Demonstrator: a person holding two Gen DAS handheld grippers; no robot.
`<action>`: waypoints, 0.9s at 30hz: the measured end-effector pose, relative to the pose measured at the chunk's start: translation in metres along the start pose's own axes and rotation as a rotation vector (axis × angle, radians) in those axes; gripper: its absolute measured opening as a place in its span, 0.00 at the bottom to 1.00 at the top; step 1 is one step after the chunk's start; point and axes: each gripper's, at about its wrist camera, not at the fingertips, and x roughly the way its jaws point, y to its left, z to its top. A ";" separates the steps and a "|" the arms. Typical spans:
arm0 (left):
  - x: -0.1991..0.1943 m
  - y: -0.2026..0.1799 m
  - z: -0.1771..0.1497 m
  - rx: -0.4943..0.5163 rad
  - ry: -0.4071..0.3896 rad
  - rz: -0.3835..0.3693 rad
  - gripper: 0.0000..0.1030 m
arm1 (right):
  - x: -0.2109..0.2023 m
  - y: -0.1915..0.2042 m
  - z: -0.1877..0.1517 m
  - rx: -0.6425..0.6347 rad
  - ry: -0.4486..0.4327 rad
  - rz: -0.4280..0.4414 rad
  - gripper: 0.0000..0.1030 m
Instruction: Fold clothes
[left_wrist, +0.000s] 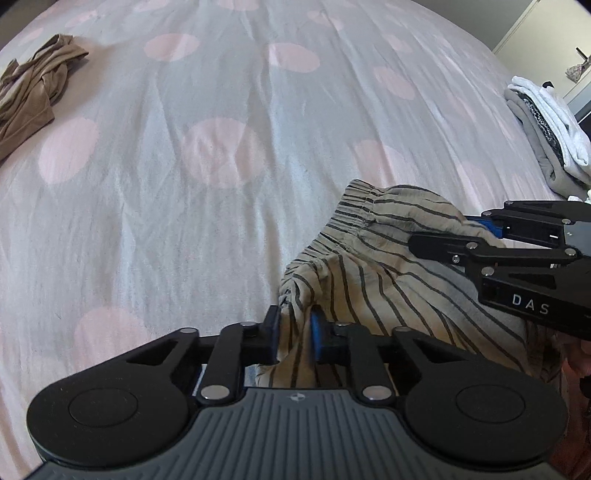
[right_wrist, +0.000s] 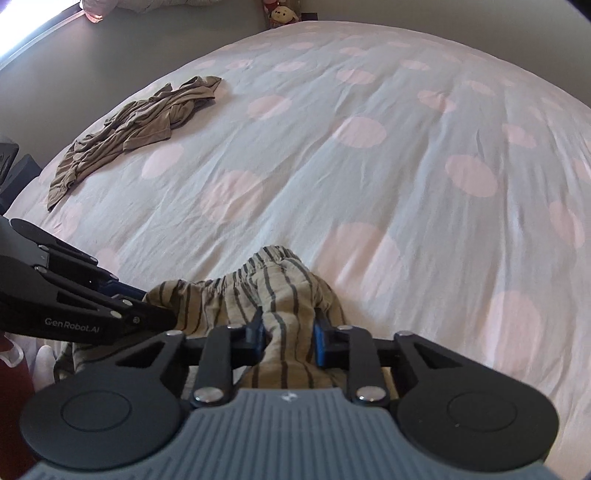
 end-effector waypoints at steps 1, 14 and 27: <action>-0.007 -0.002 0.002 0.008 -0.024 0.002 0.07 | -0.007 0.000 0.003 0.002 -0.015 -0.007 0.21; -0.180 -0.092 0.112 0.243 -0.491 0.132 0.04 | -0.167 0.002 0.099 -0.083 -0.355 -0.192 0.16; -0.259 -0.153 0.119 0.406 -0.699 0.172 0.04 | -0.280 0.018 0.128 -0.127 -0.585 -0.321 0.16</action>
